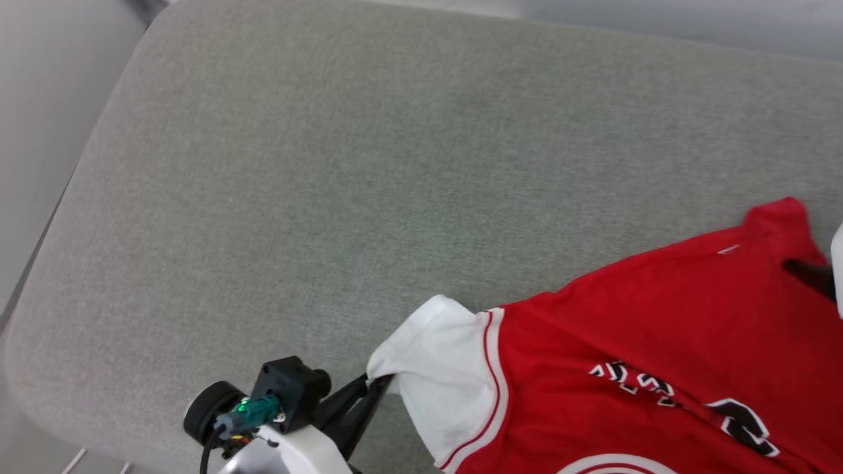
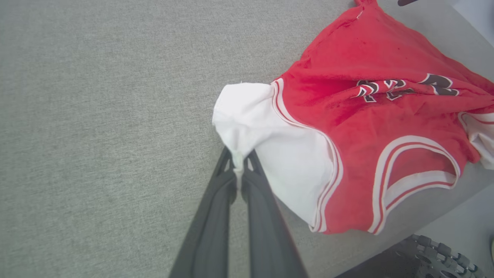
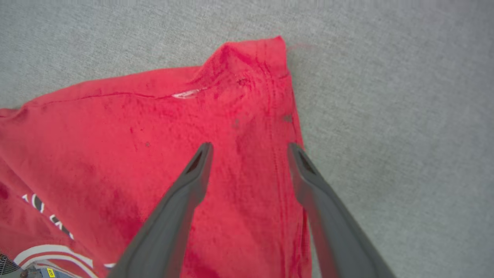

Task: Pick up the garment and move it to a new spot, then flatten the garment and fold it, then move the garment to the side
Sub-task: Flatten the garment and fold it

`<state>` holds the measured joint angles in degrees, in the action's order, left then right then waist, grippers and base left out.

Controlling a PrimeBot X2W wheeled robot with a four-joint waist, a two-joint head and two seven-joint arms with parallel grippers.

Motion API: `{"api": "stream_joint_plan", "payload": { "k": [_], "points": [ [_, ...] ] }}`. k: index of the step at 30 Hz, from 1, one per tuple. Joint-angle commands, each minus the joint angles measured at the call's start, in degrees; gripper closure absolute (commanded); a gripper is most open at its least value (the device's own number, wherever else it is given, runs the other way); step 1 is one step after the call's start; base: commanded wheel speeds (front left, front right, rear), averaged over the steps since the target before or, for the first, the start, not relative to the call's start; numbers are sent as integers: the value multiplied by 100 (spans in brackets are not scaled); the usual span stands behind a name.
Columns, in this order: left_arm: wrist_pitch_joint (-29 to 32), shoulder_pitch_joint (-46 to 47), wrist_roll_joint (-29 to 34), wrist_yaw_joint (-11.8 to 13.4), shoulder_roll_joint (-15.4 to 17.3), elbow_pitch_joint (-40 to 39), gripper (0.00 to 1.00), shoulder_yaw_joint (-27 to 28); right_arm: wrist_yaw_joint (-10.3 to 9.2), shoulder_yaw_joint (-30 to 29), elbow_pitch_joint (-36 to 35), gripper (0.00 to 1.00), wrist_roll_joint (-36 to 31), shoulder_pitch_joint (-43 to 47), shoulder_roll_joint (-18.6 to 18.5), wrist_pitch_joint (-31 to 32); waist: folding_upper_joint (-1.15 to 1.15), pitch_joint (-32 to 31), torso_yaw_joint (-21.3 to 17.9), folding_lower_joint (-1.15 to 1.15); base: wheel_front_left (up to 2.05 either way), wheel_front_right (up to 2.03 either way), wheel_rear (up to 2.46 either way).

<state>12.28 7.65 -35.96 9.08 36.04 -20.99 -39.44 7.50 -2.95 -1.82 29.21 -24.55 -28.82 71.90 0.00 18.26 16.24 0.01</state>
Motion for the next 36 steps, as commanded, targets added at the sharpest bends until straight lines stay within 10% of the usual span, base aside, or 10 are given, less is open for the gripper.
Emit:
{"api": "stream_joint_plan", "payload": {
  "k": [1,17,19,36],
  "points": [
    [-38,101,-22,-40,-99,-12,100,-35,-2,20,140,0,-145,-241,-67,45,0,322,323,-1,0,0,0],
    [-177,558,-40,-341,-580,236,100,-274,-2,26,1467,2,-761,-371,-112,137,0,843,876,-1,0,0,0],
    [-184,587,-47,-351,-584,252,100,-273,-2,69,1541,100,-751,-277,-101,151,0,849,876,-1,0,0,0],
    [-189,475,-109,-171,-236,204,100,30,-2,-87,1556,100,-247,-769,107,-1097,0,-142,311,-1,0,0,0]
  ]
}}
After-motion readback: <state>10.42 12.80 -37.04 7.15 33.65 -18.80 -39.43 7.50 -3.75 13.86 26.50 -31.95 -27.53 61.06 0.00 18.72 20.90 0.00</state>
